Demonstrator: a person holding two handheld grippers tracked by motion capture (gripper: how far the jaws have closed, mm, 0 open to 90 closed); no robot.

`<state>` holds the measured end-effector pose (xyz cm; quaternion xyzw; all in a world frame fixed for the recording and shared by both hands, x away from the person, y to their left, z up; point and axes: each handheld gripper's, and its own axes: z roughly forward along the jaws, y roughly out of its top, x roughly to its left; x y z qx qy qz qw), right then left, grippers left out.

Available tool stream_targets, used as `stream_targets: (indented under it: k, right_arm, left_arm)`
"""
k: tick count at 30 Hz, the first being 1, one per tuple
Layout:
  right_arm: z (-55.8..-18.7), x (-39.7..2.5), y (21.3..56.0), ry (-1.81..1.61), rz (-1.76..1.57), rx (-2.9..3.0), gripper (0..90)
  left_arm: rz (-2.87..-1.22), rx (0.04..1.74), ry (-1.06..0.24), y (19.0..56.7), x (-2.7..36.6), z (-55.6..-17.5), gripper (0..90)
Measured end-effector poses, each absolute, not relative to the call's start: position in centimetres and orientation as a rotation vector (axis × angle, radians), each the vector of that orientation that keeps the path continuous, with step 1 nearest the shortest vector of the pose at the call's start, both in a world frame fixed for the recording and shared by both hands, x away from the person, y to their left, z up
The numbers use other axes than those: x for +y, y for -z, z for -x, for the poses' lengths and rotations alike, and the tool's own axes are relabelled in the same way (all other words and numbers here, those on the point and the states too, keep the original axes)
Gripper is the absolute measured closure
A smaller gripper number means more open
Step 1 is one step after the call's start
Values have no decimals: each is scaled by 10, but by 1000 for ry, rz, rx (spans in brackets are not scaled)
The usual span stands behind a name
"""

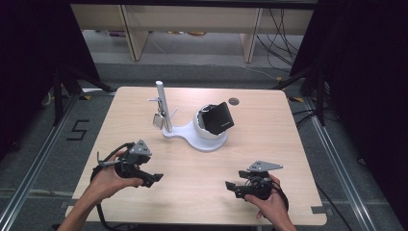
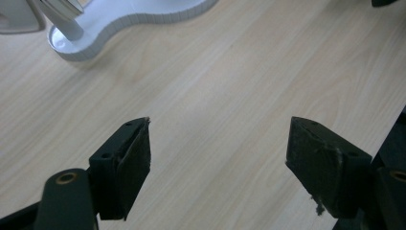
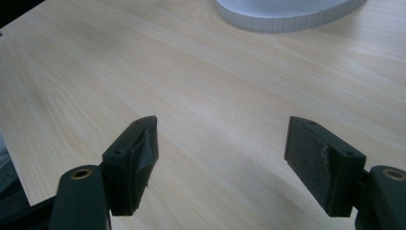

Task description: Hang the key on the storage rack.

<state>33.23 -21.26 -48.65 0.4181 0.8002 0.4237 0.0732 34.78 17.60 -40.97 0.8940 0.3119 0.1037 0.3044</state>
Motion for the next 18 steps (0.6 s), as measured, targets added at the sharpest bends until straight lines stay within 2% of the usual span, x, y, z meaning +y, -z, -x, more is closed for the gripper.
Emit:
stream_targets:
  k: [18]
  right_arm:
    - [-329,-210,488,-1257,-1239,2397,283]
  left_arm:
    - [-2450,800,-312,449,180,-330,228]
